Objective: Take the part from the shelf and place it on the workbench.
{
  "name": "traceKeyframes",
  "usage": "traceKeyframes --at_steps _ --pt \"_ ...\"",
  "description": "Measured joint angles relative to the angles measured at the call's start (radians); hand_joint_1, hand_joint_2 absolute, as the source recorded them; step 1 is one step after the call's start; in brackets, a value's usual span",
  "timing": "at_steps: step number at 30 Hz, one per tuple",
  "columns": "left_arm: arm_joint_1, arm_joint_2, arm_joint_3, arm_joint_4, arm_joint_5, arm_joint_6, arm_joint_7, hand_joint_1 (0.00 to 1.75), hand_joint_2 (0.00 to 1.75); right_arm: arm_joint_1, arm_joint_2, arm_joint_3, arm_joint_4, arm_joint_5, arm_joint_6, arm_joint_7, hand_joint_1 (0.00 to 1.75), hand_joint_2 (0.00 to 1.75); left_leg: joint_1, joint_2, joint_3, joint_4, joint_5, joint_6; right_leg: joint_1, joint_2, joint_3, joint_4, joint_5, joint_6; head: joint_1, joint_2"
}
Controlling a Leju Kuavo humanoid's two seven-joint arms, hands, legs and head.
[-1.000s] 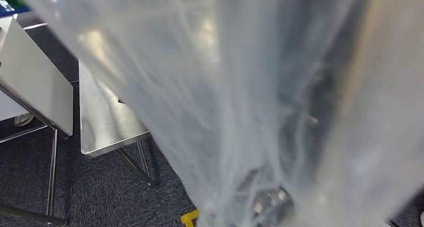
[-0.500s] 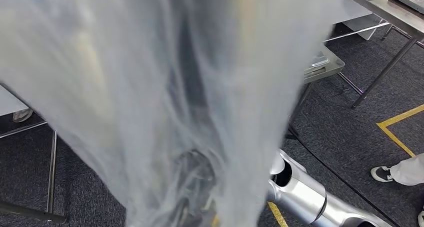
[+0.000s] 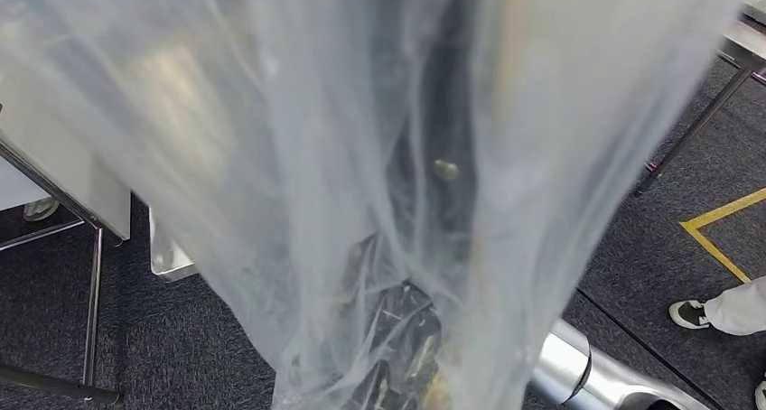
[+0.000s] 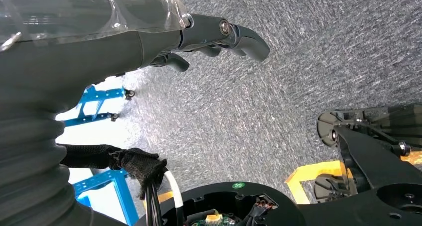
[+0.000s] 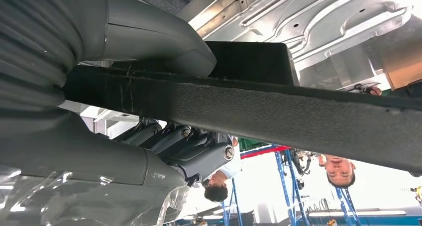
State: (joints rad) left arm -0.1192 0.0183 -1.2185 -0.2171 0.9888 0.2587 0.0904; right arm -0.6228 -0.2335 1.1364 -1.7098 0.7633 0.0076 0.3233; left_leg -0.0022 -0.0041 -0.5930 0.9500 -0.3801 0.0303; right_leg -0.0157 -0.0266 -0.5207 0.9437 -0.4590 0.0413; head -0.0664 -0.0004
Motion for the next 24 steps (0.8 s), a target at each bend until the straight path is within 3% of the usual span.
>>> traceKeyframes --at_steps 4,5,7,8,9,10,12,14,16,19,21,23,24 --pt "0.0 -0.002 0.0 0.0 -0.002 0.001 0.0 0.0 1.75 -0.004 0.0 0.0 -0.002 0.0 0.0 0.002 1.75 1.75 0.008 -0.001 0.019 -0.024 0.004 0.013 0.001 0.007 -0.003 0.022 -0.021 0.01 0.001 0.0" --pt "-0.001 -0.002 0.0 0.0 -0.003 0.001 0.0 0.0 1.75 -0.005 -0.001 0.0 -0.002 0.0 0.0 0.003 1.75 1.75 0.012 -0.001 0.027 -0.032 0.007 0.016 0.002 0.012 -0.02 0.063 -0.044 0.012 0.002 0.0" --pt "-0.003 -0.003 0.001 0.0 -0.003 0.001 0.0 0.0 1.75 -0.005 -0.002 0.0 -0.002 0.0 0.002 0.004 1.75 1.75 0.016 -0.002 0.034 -0.035 0.006 0.019 -0.002 0.02 -0.093 0.206 -0.105 0.016 0.003 0.0" --pt "-0.003 -0.003 0.001 0.0 -0.003 0.002 0.0 0.0 1.75 -0.004 -0.003 0.0 -0.002 0.0 0.002 0.004 1.75 1.75 0.017 -0.003 0.035 -0.035 0.004 0.018 -0.005 0.021 -0.13 0.27 -0.125 0.019 0.004 0.0" --pt "-0.003 -0.004 0.001 0.0 -0.003 0.002 0.0 0.0 1.75 -0.003 -0.004 0.0 -0.002 0.0 0.003 0.005 1.75 1.75 0.019 -0.006 0.037 -0.034 0.002 0.016 -0.009 0.021 -0.155 0.303 -0.125 0.023 0.004 0.0" --pt "-0.002 -0.004 0.001 0.0 -0.003 0.002 0.0 0.0 1.75 -0.002 -0.005 0.0 -0.002 0.0 0.003 0.006 1.75 1.75 0.023 -0.009 0.039 -0.033 -0.001 0.012 -0.012 0.021 -0.159 0.294 -0.104 0.027 0.004 0.0" --pt "-0.001 -0.005 0.001 0.0 -0.002 0.002 0.0 0.0 1.75 -0.002 -0.006 0.0 -0.002 0.0 0.003 0.006 1.75 1.75 0.034 -0.015 0.042 -0.023 -0.011 -0.005 -0.024 0.021 -0.109 0.165 -0.021 0.041 0.004 0.0" --pt "-0.003 -0.002 0.001 0.0 -0.002 0.003 0.0 0.0 1.75 -0.002 -0.007 0.001 -0.003 0.0 0.004 0.006 1.75 1.75 0.037 -0.021 0.038 -0.005 -0.025 -0.026 -0.03 0.032 -0.061 0.052 0.027 0.045 0.008 0.0" --pt "-0.002 0.001 0.001 0.001 -0.003 0.005 0.0 0.0 1.75 -0.002 -0.008 0.002 -0.003 0.0 0.006 0.006 1.75 1.75 0.035 -0.023 0.033 0.001 -0.03 -0.039 -0.027 0.04 -0.058 0.039 0.023 0.028 0.01 0.0" --pt "0.0 0.001 0.001 0.001 -0.003 0.006 0.0 0.0 1.75 -0.002 -0.008 0.002 -0.004 0.0 0.007 0.007 1.75 1.75 0.042 -0.018 0.027 0.017 -0.041 -0.047 -0.024 0.038 -0.062 0.045 0.021 0.0 0.008 0.0" --pt "-0.001 0.001 0.001 0.001 -0.003 0.009 0.0 0.0 1.75 -0.003 -0.008 0.002 -0.004 0.0 0.007 0.007 1.75 1.75 0.039 -0.011 -0.018 0.113 -0.088 -0.048 -0.021 0.036 -0.058 0.044 0.019 -0.011 0.006 0.0" --pt "-0.002 0.001 0.001 0.001 -0.003 0.012 -0.001 0.0 1.75 -0.003 -0.008 0.003 -0.004 0.0 0.007 0.007 1.75 1.75 0.032 -0.008 -0.097 0.263 -0.144 -0.043 -0.013 0.034 -0.056 0.045 0.015 -0.018 0.004 0.0" --pt "-0.003 0.001 0.001 0.001 -0.003 0.013 -0.001 0.0 1.75 -0.002 -0.009 0.003 -0.003 0.0 0.007 0.007 1.75 1.75 0.028 -0.007 -0.128 0.314 -0.155 -0.038 -0.007 0.034 -0.054 0.045 0.013 -0.022 0.003 0.0"
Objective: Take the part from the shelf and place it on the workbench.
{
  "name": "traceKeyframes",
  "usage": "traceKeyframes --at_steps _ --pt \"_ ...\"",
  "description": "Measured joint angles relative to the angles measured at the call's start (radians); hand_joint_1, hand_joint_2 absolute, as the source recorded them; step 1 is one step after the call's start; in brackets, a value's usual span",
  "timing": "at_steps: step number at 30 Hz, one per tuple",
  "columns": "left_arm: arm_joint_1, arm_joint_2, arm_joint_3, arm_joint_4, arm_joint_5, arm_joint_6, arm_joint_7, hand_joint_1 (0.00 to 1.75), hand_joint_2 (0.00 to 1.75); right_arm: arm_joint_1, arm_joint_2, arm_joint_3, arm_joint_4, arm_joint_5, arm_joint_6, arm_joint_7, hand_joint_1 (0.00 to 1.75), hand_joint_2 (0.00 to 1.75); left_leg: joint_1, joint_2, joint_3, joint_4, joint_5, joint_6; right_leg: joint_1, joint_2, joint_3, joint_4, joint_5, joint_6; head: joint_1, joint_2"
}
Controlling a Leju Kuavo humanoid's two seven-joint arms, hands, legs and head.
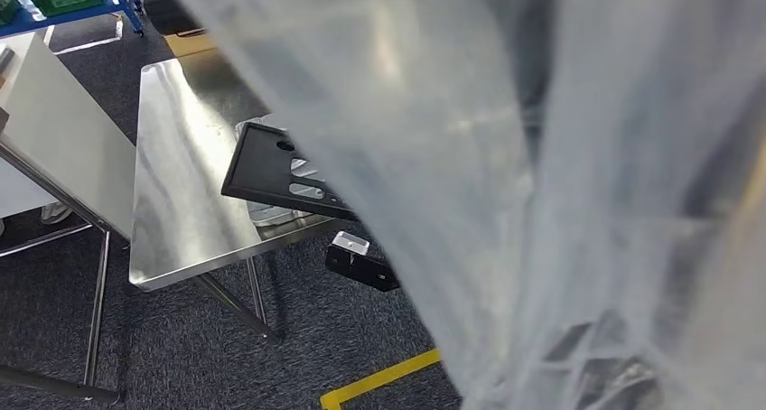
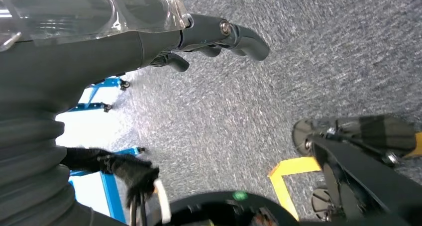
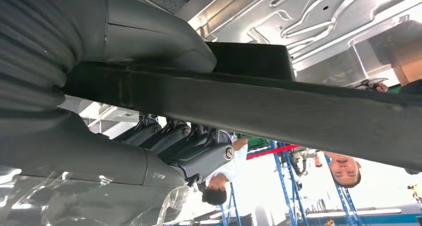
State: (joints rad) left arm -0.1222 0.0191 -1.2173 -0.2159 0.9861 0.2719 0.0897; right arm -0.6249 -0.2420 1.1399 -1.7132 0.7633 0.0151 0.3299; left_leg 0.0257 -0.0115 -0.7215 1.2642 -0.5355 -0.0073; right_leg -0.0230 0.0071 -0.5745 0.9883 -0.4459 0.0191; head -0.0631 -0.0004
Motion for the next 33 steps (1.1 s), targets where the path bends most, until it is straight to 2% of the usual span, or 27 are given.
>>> traceKeyframes --at_steps 2,6,7,9,10,11,12,14,16,17,18,19,21,22,23,24,26,28,29,31,32,33 --pt "0.0 0.0 0.0 0.0 0.0 0.001 0.0 0.0 1.75 0.0 0.0 0.001 0.0 0.0 0.0 0.0 1.75 1.75 -0.008 0.0 -0.018 0.016 0.016 0.012 0.01 -0.001 0.006 0.0 -0.004 -0.006 0.0 0.0" --pt "0.0 0.0 0.0 0.0 0.0 0.001 0.0 0.0 1.75 0.0 0.0 0.002 0.0 0.0 0.0 0.0 1.75 1.75 -0.015 0.0 -0.004 -0.019 0.043 0.022 0.014 -0.001 0.011 0.0 -0.007 -0.009 0.0 0.0" --pt "0.0 0.0 0.0 0.0 0.0 0.001 0.0 0.0 1.75 0.0 0.0 0.002 0.0 0.0 0.0 0.0 1.75 1.75 -0.018 0.0 0.008 -0.047 0.059 0.028 0.017 -0.001 0.013 0.0 -0.008 -0.01 0.0 0.0" --pt "-0.001 0.001 0.0 0.0 -0.002 0.001 0.0 0.0 1.75 -0.002 0.0 0.002 0.0 0.0 0.0 0.0 1.75 1.75 -0.04 0.01 0.069 -0.185 0.118 0.065 0.024 -0.002 0.022 -0.002 -0.016 -0.01 0.002 0.0" --pt "-0.001 0.002 0.0 0.0 -0.003 0.001 0.0 0.0 1.75 -0.002 0.0 0.002 0.0 0.0 0.0 0.0 1.75 1.75 -0.05 0.014 0.094 -0.245 0.14 0.081 0.026 -0.003 0.025 -0.005 -0.02 -0.008 0.004 0.0" --pt "-0.002 0.002 0.0 0.001 -0.003 0.001 0.0 0.0 1.75 -0.003 -0.001 0.002 -0.001 0.0 0.0 0.0 1.75 1.75 -0.055 0.018 0.117 -0.298 0.156 0.091 0.026 -0.005 0.027 -0.005 -0.026 -0.004 0.005 0.0" --pt "-0.001 0.001 0.0 0.001 -0.004 0.001 0.0 0.0 1.75 -0.003 -0.001 0.002 -0.001 0.0 0.0 0.0 1.75 1.75 -0.053 0.016 0.124 -0.31 0.158 0.088 0.024 -0.006 0.026 0.0 -0.031 0.001 0.006 0.0" --pt "-0.002 0.001 0.0 0.001 -0.004 0.002 0.0 0.0 1.75 -0.006 -0.001 0.002 -0.002 0.0 0.0 0.001 1.75 1.75 -0.04 0.015 0.14 -0.328 0.162 0.086 0.026 -0.005 -0.005 0.073 -0.071 0.011 0.008 0.0" --pt "-0.003 0.0 0.0 0.001 -0.004 0.001 0.0 0.0 1.75 -0.006 -0.002 0.002 -0.002 0.0 0.001 0.001 1.75 1.75 -0.034 0.013 0.147 -0.331 0.158 0.086 0.02 -0.004 -0.081 0.213 -0.128 0.022 0.009 0.0" --pt "-0.003 -0.001 0.0 0.001 -0.004 0.001 0.0 0.0 1.75 -0.005 -0.002 0.003 -0.002 0.0 0.002 0.002 1.75 1.75 -0.03 0.012 0.149 -0.33 0.156 0.084 0.015 -0.004 -0.115 0.265 -0.141 0.028 0.009 0.0" --pt "-0.003 -0.002 0.0 0.001 -0.004 0.001 0.0 0.0 1.75 -0.004 -0.003 0.003 -0.002 0.0 0.002 0.002 1.75 1.75 -0.026 0.01 0.152 -0.33 0.152 0.08 0.01 -0.004 -0.134 0.286 -0.134 0.035 0.009 0.0" --pt "-0.002 -0.002 0.0 0.001 -0.004 0.001 0.0 0.0 1.75 -0.003 -0.003 0.003 -0.002 0.0 0.003 0.002 1.75 1.75 -0.022 0.009 0.156 -0.328 0.148 0.074 0.005 -0.004 -0.129 0.26 -0.106 0.042 0.009 0.0" --pt "-0.001 -0.003 0.0 0.001 -0.005 0.001 -0.001 0.0 1.75 -0.003 -0.004 0.003 -0.002 0.0 0.004 0.005 1.75 1.75 -0.012 0.006 0.165 -0.319 0.134 0.057 -0.008 -0.005 -0.071 0.121 -0.023 0.057 0.01 0.0" --pt "-0.002 -0.002 0.0 0.001 -0.004 0.001 -0.001 0.0 1.75 -0.004 -0.004 0.003 -0.002 -0.001 0.005 0.006 1.75 1.75 -0.01 0.004 0.167 -0.31 0.125 0.047 -0.011 -0.002 -0.041 0.055 0.006 0.06 0.011 0.0" --pt "-0.003 -0.001 0.0 0.001 -0.004 0.001 -0.002 0.0 1.75 -0.004 -0.005 0.003 -0.002 -0.002 0.006 0.007 1.75 1.75 -0.011 0.003 0.166 -0.303 0.118 0.04 -0.013 0.0 -0.022 0.014 0.02 0.057 0.012 0.0" --pt "-0.003 0.0 0.0 0.001 -0.004 0.001 -0.002 0.0 1.75 -0.004 -0.007 0.003 -0.003 -0.004 0.007 0.008 1.75 1.75 -0.012 0.002 0.165 -0.299 0.114 0.034 -0.012 0.003 -0.016 -0.002 0.021 0.051 0.012 0.0" --pt "-0.002 0.0 0.0 0.001 -0.004 0.001 -0.002 0.0 1.75 -0.005 -0.01 0.003 -0.003 -0.007 0.009 0.009 1.75 1.75 -0.012 0.001 0.165 -0.3 0.111 0.028 -0.009 0.006 -0.017 0.0 0.017 0.031 0.011 0.0" --pt "-0.001 0.0 0.0 0.001 -0.004 0.001 0.0 0.0 1.75 -0.006 -0.012 0.002 -0.003 -0.01 0.01 0.011 1.75 1.75 -0.008 0.002 0.156 -0.275 0.094 0.023 -0.011 0.005 -0.015 -0.001 0.016 0.017 0.01 0.0" --pt "-0.001 0.0 0.0 0.001 -0.004 0.001 0.001 0.0 1.75 -0.006 -0.013 0.002 -0.003 -0.01 0.01 0.013 1.75 1.75 -0.006 0.003 0.136 -0.23 0.071 0.019 -0.012 0.005 -0.013 -0.002 0.015 0.012 0.009 0.0" --pt "-0.001 0.0 0.0 0.001 -0.004 0.001 0.001 0.0 1.75 -0.007 -0.016 0.002 -0.003 -0.011 0.013 0.015 1.75 1.75 -0.006 0.005 0.061 -0.084 0.01 0.014 -0.01 0.004 -0.011 -0.002 0.012 0.005 0.007 0.0" --pt "-0.001 0.0 0.0 0.001 -0.004 0.001 0.001 0.0 1.75 -0.007 -0.018 0.002 -0.002 -0.011 0.017 0.016 1.75 1.75 -0.006 0.005 0.022 -0.017 -0.011 0.013 -0.008 0.004 -0.01 -0.002 0.01 0.003 0.007 0.0" --pt "-0.001 0.0 0.0 0.001 -0.004 0.001 0.001 0.0 1.75 -0.006 -0.019 0.002 -0.002 -0.011 0.024 0.016 1.75 1.75 -0.007 0.005 -0.003 0.019 -0.012 0.015 -0.006 0.004 -0.008 -0.002 0.007 0.001 0.006 0.0"
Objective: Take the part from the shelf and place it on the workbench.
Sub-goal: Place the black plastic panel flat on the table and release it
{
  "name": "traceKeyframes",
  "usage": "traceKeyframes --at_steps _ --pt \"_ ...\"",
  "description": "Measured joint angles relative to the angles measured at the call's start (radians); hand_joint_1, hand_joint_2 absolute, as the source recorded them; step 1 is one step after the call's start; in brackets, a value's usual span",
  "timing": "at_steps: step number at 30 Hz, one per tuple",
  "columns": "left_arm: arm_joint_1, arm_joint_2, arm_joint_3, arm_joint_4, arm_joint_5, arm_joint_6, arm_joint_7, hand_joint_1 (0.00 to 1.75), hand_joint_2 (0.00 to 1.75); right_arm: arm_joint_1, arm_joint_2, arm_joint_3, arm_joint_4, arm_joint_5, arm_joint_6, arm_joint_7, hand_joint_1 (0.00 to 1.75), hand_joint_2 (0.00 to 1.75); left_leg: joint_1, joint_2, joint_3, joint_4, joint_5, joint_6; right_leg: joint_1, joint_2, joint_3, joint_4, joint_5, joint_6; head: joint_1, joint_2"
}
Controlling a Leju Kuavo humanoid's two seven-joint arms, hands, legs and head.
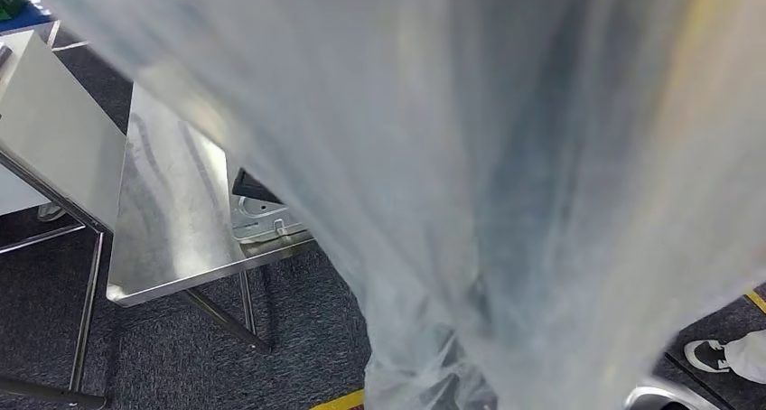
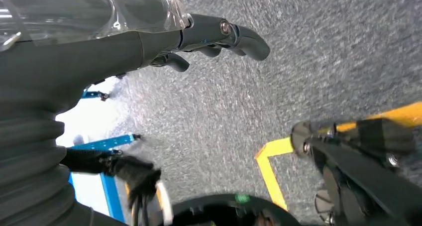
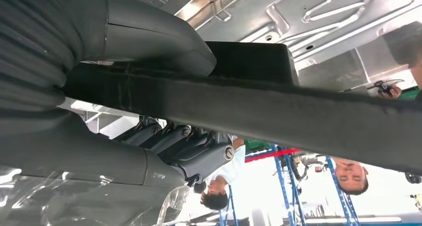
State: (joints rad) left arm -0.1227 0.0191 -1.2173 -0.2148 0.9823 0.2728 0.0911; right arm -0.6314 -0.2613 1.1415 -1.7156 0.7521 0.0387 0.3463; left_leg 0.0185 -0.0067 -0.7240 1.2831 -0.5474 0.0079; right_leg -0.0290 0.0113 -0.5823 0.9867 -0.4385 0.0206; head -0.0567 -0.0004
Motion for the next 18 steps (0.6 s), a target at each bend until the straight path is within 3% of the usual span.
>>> traceKeyframes --at_steps 1,2,4,5,6,10,12,14,15,16,18 --pt "0.0 0.0 0.0 0.0 0.0 0.0 0.001 0.0 1.75 0.0 -0.002 0.0 0.0 0.0 0.008 0.001 1.75 1.75 -0.002 0.0 -0.004 -0.006 0.019 0.004 0.002 0.0 0.004 0.0 -0.003 -0.001 0.0 0.0" --pt "0.0 0.0 0.0 0.0 0.0 0.0 0.001 0.0 1.75 -0.001 -0.003 0.0 0.0 0.001 0.017 0.001 1.75 1.75 -0.005 0.0 0.013 -0.055 0.057 0.012 0.004 0.001 0.01 0.0 -0.006 -0.001 0.0 0.0" --pt "0.0 0.001 0.0 0.0 0.0 -0.001 0.002 0.0 1.75 -0.007 -0.006 0.0 0.0 0.002 0.035 0.003 1.75 1.75 -0.015 0.001 0.078 -0.206 0.137 0.034 0.008 0.002 0.022 -0.001 -0.015 0.001 0.0 0.0" --pt "-0.001 0.002 0.0 0.0 0.0 -0.002 0.002 0.0 1.75 -0.011 -0.008 0.0 0.0 0.002 0.042 0.003 1.75 1.75 -0.021 0.003 0.103 -0.265 0.158 0.041 0.01 0.003 0.026 -0.001 -0.019 0.003 0.0 0.0" --pt "-0.001 0.002 0.0 0.0 -0.001 -0.002 0.002 0.0 1.75 -0.014 -0.01 0.0 0.0 0.001 0.048 0.002 1.75 1.75 -0.025 0.004 0.117 -0.298 0.165 0.044 0.01 0.003 0.027 -0.002 -0.022 0.006 0.001 0.0" --pt "0.0 0.002 0.0 0.0 -0.001 -0.002 0.001 0.0 1.75 -0.021 -0.014 0.001 0.0 -0.005 0.056 -0.001 1.75 1.75 -0.025 0.005 0.133 -0.325 0.16 0.045 0.008 -0.001 0.028 0.009 -0.039 0.026 0.001 0.0" --pt "0.0 0.001 0.0 0.0 -0.001 -0.002 0.0 0.0 1.75 -0.027 -0.015 0.002 0.001 -0.006 0.057 -0.003 1.75 1.75 -0.019 0.004 0.145 -0.335 0.16 0.052 0.009 -0.003 -0.014 0.099 -0.086 0.03 0.003 0.0" --pt "-0.001 0.001 0.0 0.0 -0.001 -0.003 0.0 0.0 1.75 -0.03 -0.016 0.003 0.002 -0.005 0.059 -0.005 1.75 1.75 -0.019 0.004 0.15 -0.336 0.156 0.058 0.009 -0.004 -0.092 0.241 -0.141 0.034 0.005 0.0" --pt "-0.001 0.0 0.0 0.0 -0.001 -0.003 0.0 0.0 1.75 -0.029 -0.017 0.004 0.003 -0.003 0.059 -0.006 1.75 1.75 -0.018 0.003 0.153 -0.336 0.153 0.058 0.008 -0.004 -0.121 0.285 -0.147 0.037 0.005 0.0" --pt "0.001 -0.001 0.0 0.0 -0.001 -0.003 0.0 0.0 1.75 -0.029 -0.017 0.005 0.004 -0.002 0.06 -0.007 1.75 1.75 -0.017 0.002 0.156 -0.335 0.15 0.057 0.007 -0.004 -0.133 0.293 -0.133 0.039 0.005 0.0" --pt "0.002 -0.002 0.0 0.0 -0.001 -0.003 0.0 0.0 1.75 -0.03 -0.018 0.007 0.007 0.0 0.06 -0.008 1.75 1.75 -0.012 -0.003 0.167 -0.332 0.14 0.048 0.002 -0.005 -0.096 0.189 -0.055 0.045 0.005 0.0"
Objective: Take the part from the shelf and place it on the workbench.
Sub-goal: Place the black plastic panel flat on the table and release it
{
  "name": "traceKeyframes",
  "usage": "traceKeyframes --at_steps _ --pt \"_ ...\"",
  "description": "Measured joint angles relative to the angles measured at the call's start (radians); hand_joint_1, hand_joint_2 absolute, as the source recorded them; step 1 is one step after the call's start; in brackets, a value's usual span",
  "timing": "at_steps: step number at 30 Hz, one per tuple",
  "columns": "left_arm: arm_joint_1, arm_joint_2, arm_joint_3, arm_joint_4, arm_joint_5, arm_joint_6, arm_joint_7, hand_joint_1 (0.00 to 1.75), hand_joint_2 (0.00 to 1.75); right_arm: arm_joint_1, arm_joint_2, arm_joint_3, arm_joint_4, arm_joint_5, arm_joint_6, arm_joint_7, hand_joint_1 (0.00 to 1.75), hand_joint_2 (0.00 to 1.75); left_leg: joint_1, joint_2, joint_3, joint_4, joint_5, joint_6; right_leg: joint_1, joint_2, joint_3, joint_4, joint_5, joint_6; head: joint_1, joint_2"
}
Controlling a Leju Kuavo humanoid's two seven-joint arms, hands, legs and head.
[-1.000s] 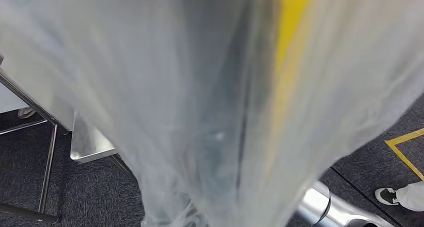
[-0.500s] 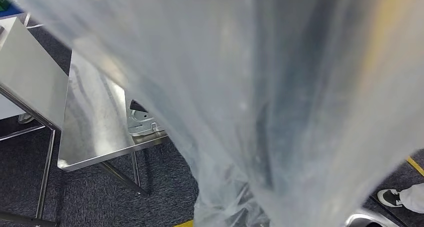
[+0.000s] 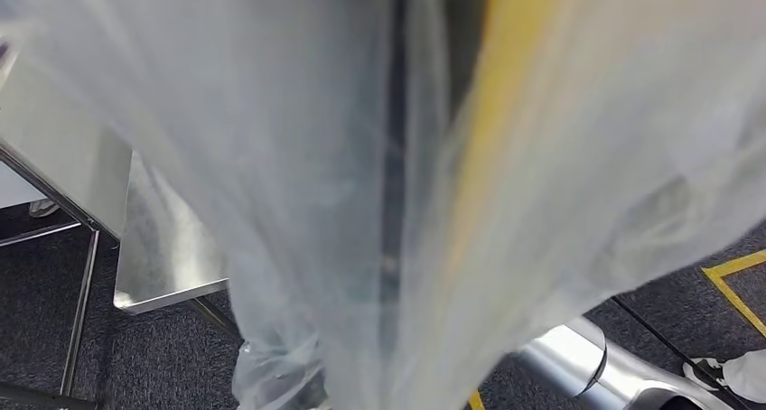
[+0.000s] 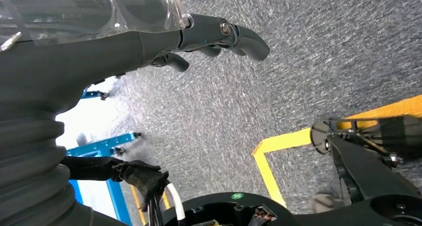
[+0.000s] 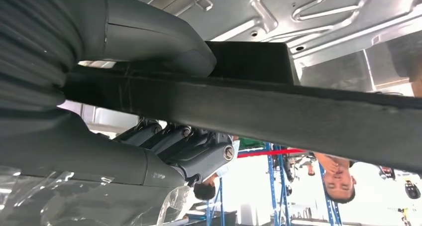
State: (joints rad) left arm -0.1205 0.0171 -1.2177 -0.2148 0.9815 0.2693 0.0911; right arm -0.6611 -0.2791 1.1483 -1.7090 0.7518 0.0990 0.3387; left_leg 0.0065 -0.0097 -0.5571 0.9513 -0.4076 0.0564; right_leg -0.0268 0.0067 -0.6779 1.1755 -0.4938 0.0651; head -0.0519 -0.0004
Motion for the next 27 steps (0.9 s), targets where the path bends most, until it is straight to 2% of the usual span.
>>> traceKeyframes --at_steps 2,3,4,7,9,11,12,13,14,15,16,17,18,19,20,23,24,25,27 --pt "-0.002 0.0 0.0 0.0 0.0 0.0 0.001 0.0 1.75 -0.001 0.0 0.001 0.001 0.0 0.0 0.0 1.75 1.75 -0.001 -0.005 0.005 0.01 -0.015 -0.013 -0.004 0.003 0.061 -0.136 0.06 0.001 0.001 0.0" --pt "-0.003 0.0 0.0 0.0 0.0 0.0 0.002 0.0 1.75 -0.001 0.0 0.002 0.001 0.0 0.0 0.0 1.75 1.75 -0.003 -0.006 0.004 0.015 -0.02 -0.018 -0.005 0.005 0.076 -0.169 0.068 -0.002 0.001 0.0" --pt "-0.003 0.0 0.0 0.0 0.0 0.0 0.002 0.0 1.75 -0.002 0.0 0.003 0.002 0.001 0.0 -0.001 1.75 1.75 -0.005 -0.008 0.002 0.017 -0.023 -0.023 -0.003 0.007 0.082 -0.184 0.068 -0.007 0.001 0.0" --pt "-0.001 0.0 0.0 0.0 0.0 0.0 0.006 0.0 1.75 -0.003 0.001 0.003 0.004 0.001 0.0 -0.001 1.75 1.75 0.0 -0.008 -0.003 0.029 -0.034 -0.03 -0.003 0.003 0.083 -0.186 0.066 -0.028 0.0 0.0" --pt "-0.001 0.0 0.0 0.0 0.0 0.0 0.006 0.0 1.75 -0.005 0.003 0.003 0.004 0.001 0.0 -0.001 1.75 1.75 0.003 -0.005 -0.043 0.111 -0.074 -0.04 -0.006 -0.003 0.088 -0.188 0.063 -0.038 -0.002 0.0" --pt "-0.002 0.0 0.0 0.0 0.0 0.0 0.006 0.0 1.75 -0.005 0.003 0.004 0.005 0.001 0.0 -0.001 1.75 1.75 0.005 -0.003 -0.121 0.257 -0.13 -0.047 -0.005 -0.008 0.091 -0.187 0.058 -0.044 -0.003 0.0" --pt "-0.002 0.0 0.0 0.0 0.0 0.0 0.007 0.0 1.75 -0.005 0.003 0.004 0.005 0.001 0.0 -0.001 1.75 1.75 0.005 -0.003 -0.156 0.313 -0.143 -0.048 -0.004 -0.011 0.093 -0.187 0.055 -0.045 -0.004 0.0" --pt "-0.001 0.0 0.0 0.0 0.0 0.0 0.007 0.0 1.75 -0.005 0.003 0.004 0.005 0.001 0.0 -0.001 1.75 1.75 0.005 -0.002 -0.174 0.334 -0.138 -0.047 -0.004 -0.014 0.097 -0.187 0.052 -0.045 -0.004 0.0" --pt "-0.001 0.0 0.0 0.0 0.0 0.001 0.007 0.0 1.75 -0.004 0.003 0.005 0.005 0.001 0.0 -0.001 1.75 1.75 0.004 -0.001 -0.17 0.31 -0.112 -0.045 -0.003 -0.017 0.103 -0.187 0.048 -0.044 -0.004 0.0" --pt "-0.001 0.0 0.0 0.0 0.0 0.001 0.007 0.0 1.75 -0.005 0.003 0.005 0.005 0.001 0.0 -0.001 1.75 1.75 0.003 0.001 -0.147 0.253 -0.073 -0.041 -0.003 -0.021 0.111 -0.188 0.043 -0.042 -0.004 0.0" --pt "-0.001 0.001 0.0 0.0 0.0 0.001 0.008 0.0 1.75 -0.005 0.003 0.005 0.005 0.001 0.0 -0.001 1.75 1.75 0.001 0.01 -0.112 0.171 -0.031 -0.034 -0.003 -0.024 0.12 -0.188 0.038 -0.04 -0.004 0.0" --pt "-0.002 0.001 0.0 0.0 0.0 0.001 0.008 0.0 1.75 -0.006 0.003 0.005 0.005 0.001 0.0 -0.001 1.75 1.75 -0.005 0.02 -0.08 0.101 -0.004 -0.027 -0.001 -0.027 0.126 -0.189 0.033 -0.036 -0.004 0.0" --pt "-0.002 0.001 0.0 0.0 0.0 0.001 0.007 0.0 1.75 -0.007 0.003 0.005 0.005 0.001 0.0 -0.001 1.75 1.75 -0.011 0.029 -0.059 0.054 0.01 -0.022 0.0 -0.03 0.131 -0.19 0.029 -0.032 -0.005 0.0" --pt "-0.003 0.001 0.0 0.0 0.0 0.0 0.007 0.0 1.75 -0.007 0.003 0.005 0.005 0.001 0.0 -0.001 1.75 1.75 -0.016 0.035 -0.049 0.028 0.013 -0.017 0.001 -0.034 0.133 -0.192 0.025 -0.027 -0.005 0.0" --pt "-0.003 0.001 0.0 0.0 0.0 0.0 0.007 0.0 1.75 -0.008 0.003 0.006 0.005 0.001 0.0 -0.001 1.75 1.75 -0.02 0.032 -0.048 0.025 0.008 -0.014 0.002 -0.038 0.135 -0.194 0.024 -0.021 -0.006 0.0" --pt "-0.001 0.001 0.0 0.0 -0.001 0.0 0.006 0.0 1.75 -0.01 0.003 0.006 0.005 0.001 0.0 -0.002 1.75 1.75 -0.015 0.016 -0.033 0.011 0.009 -0.004 0.0 -0.039 0.138 -0.184 0.009 -0.006 -0.005 0.0" --pt "-0.001 0.001 0.0 0.0 -0.001 0.0 0.005 0.0 1.75 -0.012 0.003 0.007 0.005 0.002 0.0 -0.002 1.75 1.75 -0.012 0.011 -0.025 0.005 0.011 0.001 0.0 -0.031 0.122 -0.148 -0.01 -0.004 -0.004 0.0" --pt "-0.001 0.001 0.0 0.0 -0.001 0.0 0.005 0.0 1.75 -0.014 0.003 0.008 0.005 0.002 0.0 -0.001 1.75 1.75 -0.01 0.005 -0.02 0.003 0.011 0.005 0.0 -0.023 0.092 -0.088 -0.036 -0.004 -0.003 0.0" --pt "-0.003 0.001 0.0 0.0 -0.001 0.0 0.005 0.0 1.75 -0.015 0.002 0.013 0.006 0.002 0.0 -0.001 1.75 1.75 -0.012 -0.005 -0.014 0.002 0.007 0.013 0.003 -0.014 0.01 0.05 -0.083 -0.003 -0.001 0.0"
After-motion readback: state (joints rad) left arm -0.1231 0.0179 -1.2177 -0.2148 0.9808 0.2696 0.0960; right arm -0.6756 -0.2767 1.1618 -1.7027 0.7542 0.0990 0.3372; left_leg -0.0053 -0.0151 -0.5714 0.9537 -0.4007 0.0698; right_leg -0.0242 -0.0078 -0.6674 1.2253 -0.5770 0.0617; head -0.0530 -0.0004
